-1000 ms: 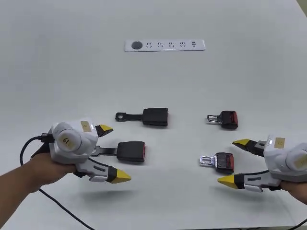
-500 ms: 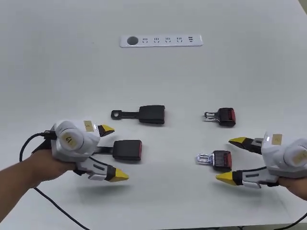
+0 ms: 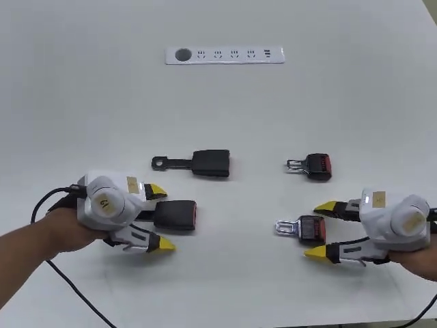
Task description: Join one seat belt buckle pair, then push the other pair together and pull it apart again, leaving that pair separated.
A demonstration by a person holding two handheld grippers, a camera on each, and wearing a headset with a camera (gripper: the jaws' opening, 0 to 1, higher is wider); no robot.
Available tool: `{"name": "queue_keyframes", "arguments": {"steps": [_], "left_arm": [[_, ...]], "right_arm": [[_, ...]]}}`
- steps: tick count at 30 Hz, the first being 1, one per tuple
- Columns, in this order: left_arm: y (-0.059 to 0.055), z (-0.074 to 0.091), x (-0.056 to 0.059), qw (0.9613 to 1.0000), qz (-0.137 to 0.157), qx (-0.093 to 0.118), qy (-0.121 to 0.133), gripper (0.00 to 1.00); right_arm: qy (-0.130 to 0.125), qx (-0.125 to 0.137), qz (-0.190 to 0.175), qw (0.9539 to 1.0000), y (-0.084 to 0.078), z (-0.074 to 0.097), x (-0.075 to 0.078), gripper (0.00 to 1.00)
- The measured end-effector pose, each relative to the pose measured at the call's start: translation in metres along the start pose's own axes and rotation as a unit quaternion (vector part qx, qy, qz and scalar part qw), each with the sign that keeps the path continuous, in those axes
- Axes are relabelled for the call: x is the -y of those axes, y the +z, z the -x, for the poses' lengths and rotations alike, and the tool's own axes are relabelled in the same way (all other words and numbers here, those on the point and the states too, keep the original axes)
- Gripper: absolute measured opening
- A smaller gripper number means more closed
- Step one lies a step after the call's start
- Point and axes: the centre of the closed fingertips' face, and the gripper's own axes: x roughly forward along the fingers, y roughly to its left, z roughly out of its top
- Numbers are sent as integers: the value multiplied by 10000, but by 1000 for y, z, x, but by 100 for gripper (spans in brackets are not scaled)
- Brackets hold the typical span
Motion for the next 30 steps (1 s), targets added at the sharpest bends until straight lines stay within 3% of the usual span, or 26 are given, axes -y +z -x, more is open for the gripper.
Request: {"name": "queue_keyframes", "arguments": {"steps": [6, 9, 14, 20, 30], "left_arm": [[-1, 0, -4, 9998, -192, -20, 47, 53], [-1, 0, -3, 9986, -523, -33, 11, 46], [1, 2, -6, 9985, -538, -15, -58, 35], [-1, 2, -6, 9967, -790, -95, -148, 34], [-1, 1, -7, 9951, -931, -232, -242, 34]], "right_arm": [[21, -64, 84, 9999, -2, 0, 5, 47], [100, -142, 242, 9996, -3, -1, 4, 42], [148, -221, 434, 9987, -4, -3, 5, 38], [205, -373, 558, 9975, -3, -4, 5, 36], [244, -563, 557, 9966, -1, -6, 5, 35]]}}
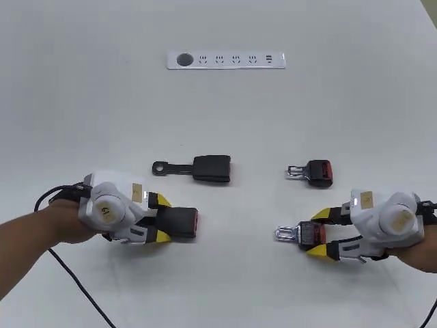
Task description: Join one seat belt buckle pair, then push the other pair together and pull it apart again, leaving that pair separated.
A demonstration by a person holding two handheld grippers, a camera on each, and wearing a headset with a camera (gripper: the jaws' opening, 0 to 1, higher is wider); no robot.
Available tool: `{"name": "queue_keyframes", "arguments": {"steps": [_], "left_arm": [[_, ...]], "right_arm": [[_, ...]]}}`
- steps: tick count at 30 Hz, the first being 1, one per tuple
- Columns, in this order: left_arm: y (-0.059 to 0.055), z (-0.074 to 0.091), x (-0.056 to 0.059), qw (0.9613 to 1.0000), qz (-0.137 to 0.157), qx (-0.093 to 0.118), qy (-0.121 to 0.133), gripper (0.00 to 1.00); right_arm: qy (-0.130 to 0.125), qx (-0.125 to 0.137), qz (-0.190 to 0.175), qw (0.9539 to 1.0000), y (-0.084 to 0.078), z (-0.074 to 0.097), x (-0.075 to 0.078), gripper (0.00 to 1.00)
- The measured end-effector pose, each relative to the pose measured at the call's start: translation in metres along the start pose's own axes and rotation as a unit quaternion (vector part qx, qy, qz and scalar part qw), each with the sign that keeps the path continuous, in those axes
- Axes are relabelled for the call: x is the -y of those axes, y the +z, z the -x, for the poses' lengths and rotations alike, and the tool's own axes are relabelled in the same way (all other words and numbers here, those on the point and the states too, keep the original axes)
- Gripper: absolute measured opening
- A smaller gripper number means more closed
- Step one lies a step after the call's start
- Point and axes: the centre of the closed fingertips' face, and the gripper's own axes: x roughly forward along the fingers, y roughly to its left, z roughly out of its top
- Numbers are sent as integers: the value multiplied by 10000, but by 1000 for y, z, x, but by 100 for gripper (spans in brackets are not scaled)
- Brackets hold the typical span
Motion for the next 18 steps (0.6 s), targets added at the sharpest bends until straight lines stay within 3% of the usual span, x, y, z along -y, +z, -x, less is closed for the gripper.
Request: {"name": "queue_keyframes", "arguments": {"steps": [11, 18], "left_arm": [[-1, -1, 0, 9999, -5, -117, -18, 34], [0, -1, 0, 9999, 5, -164, -17, 34]], "right_arm": [[-15, 41, 105, 9999, 14, -10, -1, 35], [30, 152, 155, 9998, 32, -22, -3, 35]]}}
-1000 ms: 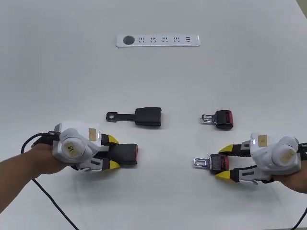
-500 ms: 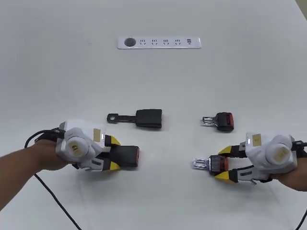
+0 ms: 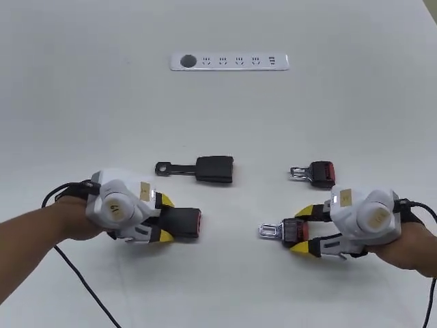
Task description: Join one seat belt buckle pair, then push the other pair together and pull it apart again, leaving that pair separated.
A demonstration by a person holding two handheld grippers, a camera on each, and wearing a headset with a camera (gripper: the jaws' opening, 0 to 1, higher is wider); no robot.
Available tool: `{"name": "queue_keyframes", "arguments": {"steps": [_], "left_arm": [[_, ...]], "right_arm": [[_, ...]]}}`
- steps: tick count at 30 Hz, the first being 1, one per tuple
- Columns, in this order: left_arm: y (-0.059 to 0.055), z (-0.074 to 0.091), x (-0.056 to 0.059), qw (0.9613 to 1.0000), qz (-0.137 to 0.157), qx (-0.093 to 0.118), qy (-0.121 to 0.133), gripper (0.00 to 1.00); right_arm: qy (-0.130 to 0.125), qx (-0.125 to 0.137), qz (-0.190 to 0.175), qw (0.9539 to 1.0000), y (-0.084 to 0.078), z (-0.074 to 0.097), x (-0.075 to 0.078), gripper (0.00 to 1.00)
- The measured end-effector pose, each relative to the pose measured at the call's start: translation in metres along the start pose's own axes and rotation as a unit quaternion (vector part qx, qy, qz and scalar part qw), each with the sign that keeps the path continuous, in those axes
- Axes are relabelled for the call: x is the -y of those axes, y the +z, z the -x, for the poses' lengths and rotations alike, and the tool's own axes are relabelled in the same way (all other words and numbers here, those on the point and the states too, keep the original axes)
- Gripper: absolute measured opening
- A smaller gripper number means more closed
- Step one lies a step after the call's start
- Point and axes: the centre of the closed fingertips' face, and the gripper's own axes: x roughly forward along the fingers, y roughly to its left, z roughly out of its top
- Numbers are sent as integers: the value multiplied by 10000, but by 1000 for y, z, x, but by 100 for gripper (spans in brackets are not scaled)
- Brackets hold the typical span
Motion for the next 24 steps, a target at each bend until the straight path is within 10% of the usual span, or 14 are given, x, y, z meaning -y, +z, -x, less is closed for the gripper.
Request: {"name": "queue_keyframes", "arguments": {"steps": [24], "left_arm": [[-1, 0, 1, 9999, 96, -61, 38, 34]], "right_arm": [[119, 205, 234, 9994, 49, -43, -11, 35]]}}
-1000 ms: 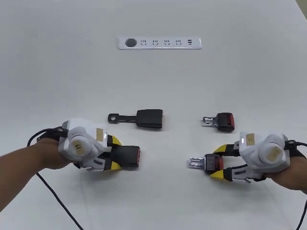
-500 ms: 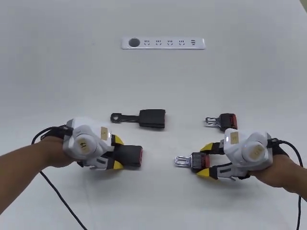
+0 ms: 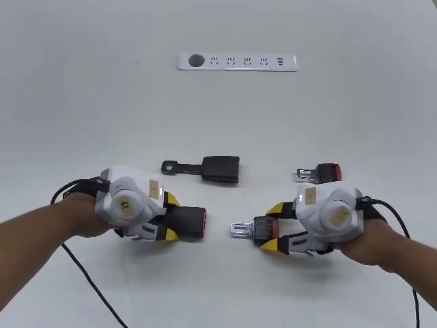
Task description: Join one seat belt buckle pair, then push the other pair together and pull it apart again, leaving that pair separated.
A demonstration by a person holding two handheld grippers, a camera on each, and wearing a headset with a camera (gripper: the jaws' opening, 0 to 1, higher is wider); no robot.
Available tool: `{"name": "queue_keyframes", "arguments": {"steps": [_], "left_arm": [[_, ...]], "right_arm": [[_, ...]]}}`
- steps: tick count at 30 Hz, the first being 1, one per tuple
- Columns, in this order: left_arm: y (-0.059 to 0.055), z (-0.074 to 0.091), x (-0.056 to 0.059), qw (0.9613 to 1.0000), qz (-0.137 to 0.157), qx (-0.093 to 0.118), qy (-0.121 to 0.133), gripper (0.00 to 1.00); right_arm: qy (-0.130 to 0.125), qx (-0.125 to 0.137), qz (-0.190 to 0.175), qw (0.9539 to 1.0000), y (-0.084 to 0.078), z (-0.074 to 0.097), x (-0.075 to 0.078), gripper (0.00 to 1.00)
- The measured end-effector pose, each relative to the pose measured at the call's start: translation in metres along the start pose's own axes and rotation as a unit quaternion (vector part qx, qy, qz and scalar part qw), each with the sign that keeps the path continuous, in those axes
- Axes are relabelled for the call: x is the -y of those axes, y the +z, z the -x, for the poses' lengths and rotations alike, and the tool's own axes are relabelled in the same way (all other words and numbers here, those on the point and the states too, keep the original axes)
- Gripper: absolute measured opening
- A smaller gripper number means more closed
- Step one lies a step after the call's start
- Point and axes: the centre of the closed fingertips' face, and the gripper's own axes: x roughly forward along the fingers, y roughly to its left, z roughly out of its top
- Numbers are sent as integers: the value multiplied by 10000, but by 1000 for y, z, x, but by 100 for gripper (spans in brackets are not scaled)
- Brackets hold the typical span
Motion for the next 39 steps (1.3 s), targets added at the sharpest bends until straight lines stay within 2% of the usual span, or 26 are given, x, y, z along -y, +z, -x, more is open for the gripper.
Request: {"name": "queue_keyframes", "arguments": {"steps": [12, 16, 30, 34, 39], "left_arm": [[1, 0, 1, 10000, 51, 9, 33, 34], [1, 0, 1, 10000, 63, 28, 52, 34], [3, -1, 3, 9998, 125, 78, 107, 34], [2, -1, 3, 9996, 193, 114, 149, 34], [2, -2, 2, 9998, 136, 24, 129, 33]], "right_arm": [[34, 93, 32, 9999, 26, -17, -2, 35], [70, 196, 48, 9998, 33, -21, -5, 35], [139, 310, 56, 9994, 47, -31, -6, 35], [135, 309, 56, 9994, 45, -30, -3, 35], [114, 273, 1, 9996, 48, -32, -3, 35]]}}
